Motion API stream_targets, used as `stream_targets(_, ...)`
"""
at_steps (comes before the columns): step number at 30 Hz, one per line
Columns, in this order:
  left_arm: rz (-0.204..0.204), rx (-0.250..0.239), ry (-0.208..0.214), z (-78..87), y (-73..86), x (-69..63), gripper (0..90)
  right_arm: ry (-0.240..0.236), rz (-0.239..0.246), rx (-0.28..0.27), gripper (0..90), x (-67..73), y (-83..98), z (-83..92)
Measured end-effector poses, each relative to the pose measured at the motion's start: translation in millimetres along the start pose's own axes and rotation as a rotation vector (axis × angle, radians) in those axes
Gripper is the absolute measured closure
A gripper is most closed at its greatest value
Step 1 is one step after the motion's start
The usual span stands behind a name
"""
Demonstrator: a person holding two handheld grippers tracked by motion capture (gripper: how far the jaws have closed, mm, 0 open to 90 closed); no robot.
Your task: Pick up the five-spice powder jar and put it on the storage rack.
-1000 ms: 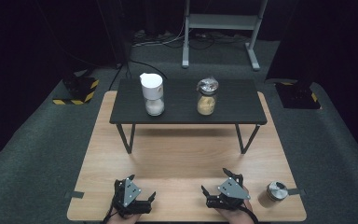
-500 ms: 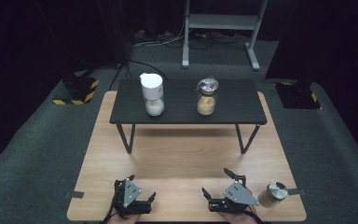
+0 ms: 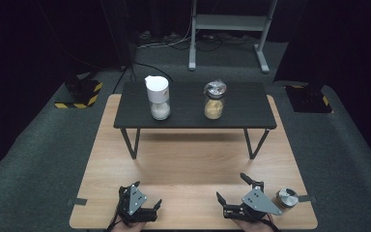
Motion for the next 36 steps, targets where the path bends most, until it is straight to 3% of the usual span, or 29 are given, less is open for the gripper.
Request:
stream_targets(11, 0.005, 0.001, 0.001, -0.1, 0.1, 0.5, 0.9, 0.019, -0.018, -0.025, 0.0, -11.0, -9.7, 13.3)
stream_targets(20, 0.005, 0.001, 0.004, -0.1, 0.1, 0.4, 0.9, 0.023, -0.026, -0.027, 0.0, -15.6, -6.9, 22.4)
stream_targets(36, -0.003, 0.005, -0.001, -0.4, 0.2, -0.4, 0.9, 0.092, -0.035, -0.03, 0.0, -44.0, -4.2, 49.8)
Point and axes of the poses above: each handheld gripper's, and its own axes: z roughly backward along the jaws, y roughly out of its underside, x roughly to its left, the point moved 9 cm from there along -z, roughly forward along the jaws, and after that the axes turned 1 degree about x, right-handed, at the moved point
